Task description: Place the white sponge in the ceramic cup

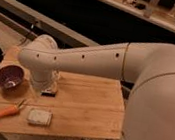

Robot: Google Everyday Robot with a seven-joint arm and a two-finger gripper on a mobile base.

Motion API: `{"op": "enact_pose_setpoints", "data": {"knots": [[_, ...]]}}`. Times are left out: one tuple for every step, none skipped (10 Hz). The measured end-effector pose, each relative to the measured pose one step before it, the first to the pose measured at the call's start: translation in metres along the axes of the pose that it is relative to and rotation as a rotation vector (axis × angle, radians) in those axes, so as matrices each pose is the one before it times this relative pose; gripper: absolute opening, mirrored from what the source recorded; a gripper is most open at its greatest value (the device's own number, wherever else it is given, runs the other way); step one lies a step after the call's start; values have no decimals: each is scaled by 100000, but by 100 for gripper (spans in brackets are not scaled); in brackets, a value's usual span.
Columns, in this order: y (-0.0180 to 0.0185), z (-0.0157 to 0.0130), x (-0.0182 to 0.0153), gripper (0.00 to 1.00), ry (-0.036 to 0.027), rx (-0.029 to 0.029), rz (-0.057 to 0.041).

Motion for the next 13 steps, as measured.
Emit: {"op": "enact_pose_setpoints", "data": {"knots": [[430, 80, 362, 65, -901, -1789, -4009], [404, 264, 550, 65, -301, -2251, -3706], [260, 305, 510, 65, 153, -1775, -2437], [240, 217, 219, 65, 221, -1024, -1493], [149, 72, -73, 65, 74, -219, -350], [-6, -7, -1, 65, -13, 23, 1], [6, 16, 17, 65, 47, -22, 6], [-11, 2, 11, 65, 12, 12, 16], [-74, -27, 34, 65, -23, 81, 151], [-95, -44, -3, 65, 32, 217, -917], [-71, -1, 44, 65, 627, 242, -3007], [399, 248, -177, 65, 1220, -324, -4463], [985, 460, -697, 65, 970, -1386, -7039]]}}
